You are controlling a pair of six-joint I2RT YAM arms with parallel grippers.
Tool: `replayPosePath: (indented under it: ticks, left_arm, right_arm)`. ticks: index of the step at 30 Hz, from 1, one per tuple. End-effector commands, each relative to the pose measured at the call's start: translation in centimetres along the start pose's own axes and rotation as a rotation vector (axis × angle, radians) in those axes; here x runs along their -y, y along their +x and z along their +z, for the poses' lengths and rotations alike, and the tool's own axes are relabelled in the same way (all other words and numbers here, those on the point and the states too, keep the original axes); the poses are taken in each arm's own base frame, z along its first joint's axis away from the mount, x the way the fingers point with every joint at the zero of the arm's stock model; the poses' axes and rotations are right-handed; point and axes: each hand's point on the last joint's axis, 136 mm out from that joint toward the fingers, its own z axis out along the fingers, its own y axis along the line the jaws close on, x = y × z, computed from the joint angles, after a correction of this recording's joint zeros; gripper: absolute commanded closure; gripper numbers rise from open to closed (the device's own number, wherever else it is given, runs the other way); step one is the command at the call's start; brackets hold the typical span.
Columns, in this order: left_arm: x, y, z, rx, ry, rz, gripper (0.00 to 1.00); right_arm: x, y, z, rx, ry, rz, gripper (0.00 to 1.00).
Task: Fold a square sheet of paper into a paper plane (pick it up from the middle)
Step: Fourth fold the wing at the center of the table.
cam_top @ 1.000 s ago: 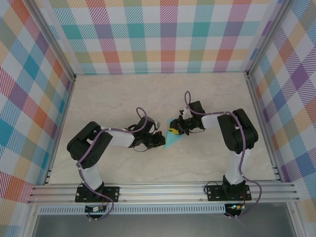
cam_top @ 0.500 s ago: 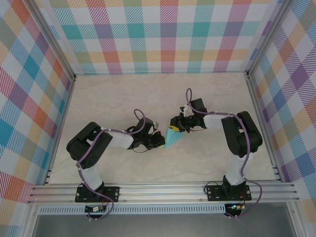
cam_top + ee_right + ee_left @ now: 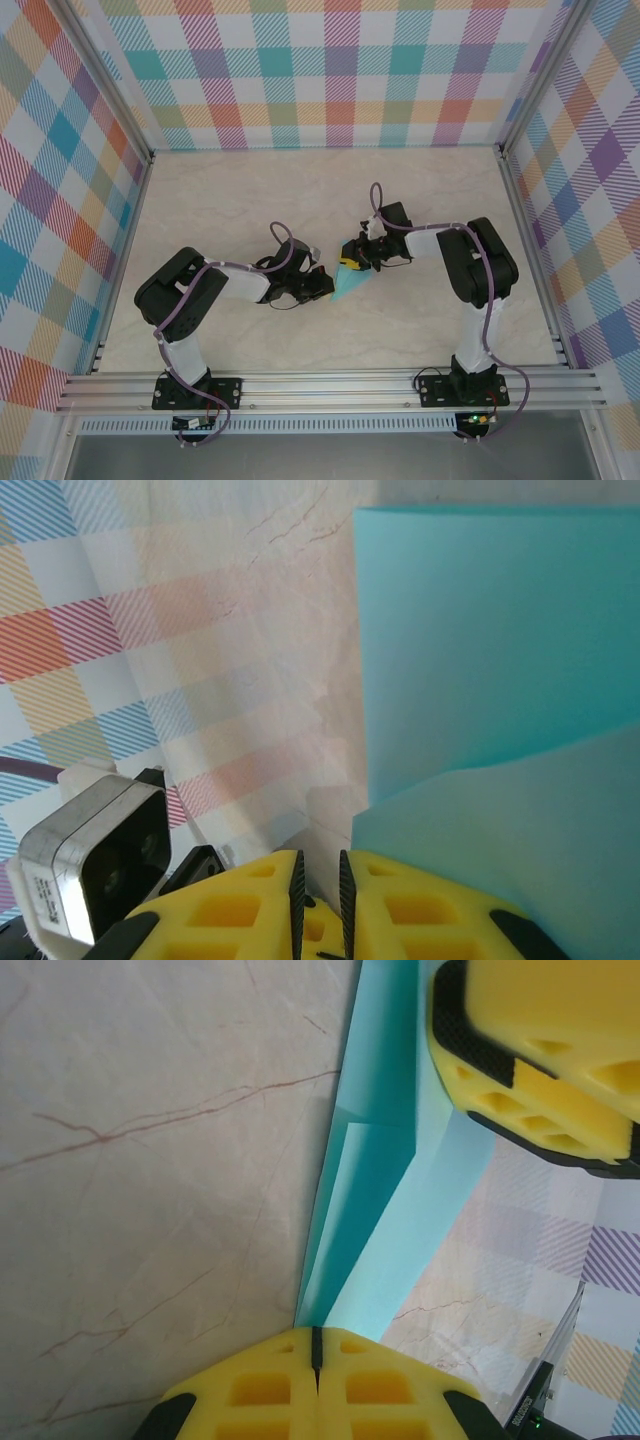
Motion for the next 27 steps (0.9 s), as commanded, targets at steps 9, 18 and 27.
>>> replayPosePath:
  ticks: [9,18,27]
  left_arm:
    - [-2.7,0.8,-1.1,-0.016,-0.118,0.0,0.92]
    - [-0.5,0.9,-1.2,-0.035,-0.103,0.076,0.74]
    - [-1.6,1.2,-0.9,-0.057,-0.204,0.104,0.8]
  right_arm:
    - [2.6,0.2,0.5,0.003,0.095,0.023,0.82]
    - [4.1,0.4,0.8,0.0,0.135,0.05,0.83]
    - [4.1,0.3,1.0,-0.002,0.131,0.056,0.83]
